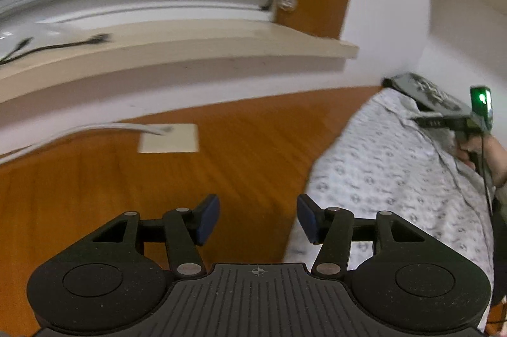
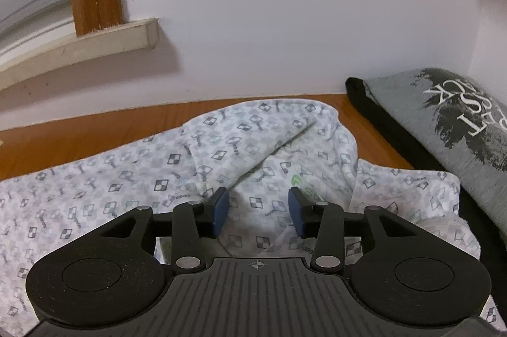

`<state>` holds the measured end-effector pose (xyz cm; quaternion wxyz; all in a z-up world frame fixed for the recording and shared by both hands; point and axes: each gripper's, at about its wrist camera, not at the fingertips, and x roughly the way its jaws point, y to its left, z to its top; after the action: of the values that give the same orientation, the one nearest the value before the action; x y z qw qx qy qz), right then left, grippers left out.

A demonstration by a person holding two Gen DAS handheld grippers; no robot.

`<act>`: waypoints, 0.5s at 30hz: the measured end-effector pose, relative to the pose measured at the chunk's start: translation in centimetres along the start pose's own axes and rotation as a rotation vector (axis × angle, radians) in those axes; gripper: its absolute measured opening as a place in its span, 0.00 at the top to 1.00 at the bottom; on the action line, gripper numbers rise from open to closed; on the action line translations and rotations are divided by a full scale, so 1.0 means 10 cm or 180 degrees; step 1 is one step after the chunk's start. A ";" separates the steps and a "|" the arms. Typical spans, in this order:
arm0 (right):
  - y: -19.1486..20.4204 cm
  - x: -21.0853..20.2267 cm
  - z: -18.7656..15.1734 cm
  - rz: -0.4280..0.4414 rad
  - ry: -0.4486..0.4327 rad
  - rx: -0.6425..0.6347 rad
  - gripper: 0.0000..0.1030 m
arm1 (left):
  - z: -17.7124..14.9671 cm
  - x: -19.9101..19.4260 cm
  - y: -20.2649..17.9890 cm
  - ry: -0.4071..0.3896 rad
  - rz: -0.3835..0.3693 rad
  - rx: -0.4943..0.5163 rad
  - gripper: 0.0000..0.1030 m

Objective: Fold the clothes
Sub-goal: 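Smooth the spread shirt with the right gripper while the left gripper grasps its edge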

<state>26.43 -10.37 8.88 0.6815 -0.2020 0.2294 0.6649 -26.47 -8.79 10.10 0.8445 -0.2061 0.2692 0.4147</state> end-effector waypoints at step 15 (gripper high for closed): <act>0.02 -0.01 0.00 -0.0053 -0.0014 -0.0034 0.59 | 0.05 0.55 -0.62 0.0168 -0.0285 0.0383 0.95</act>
<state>26.21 -10.49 8.97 0.6865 -0.2060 0.2227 0.6608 -18.49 -8.80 7.87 0.8656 -0.1777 0.3063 0.3540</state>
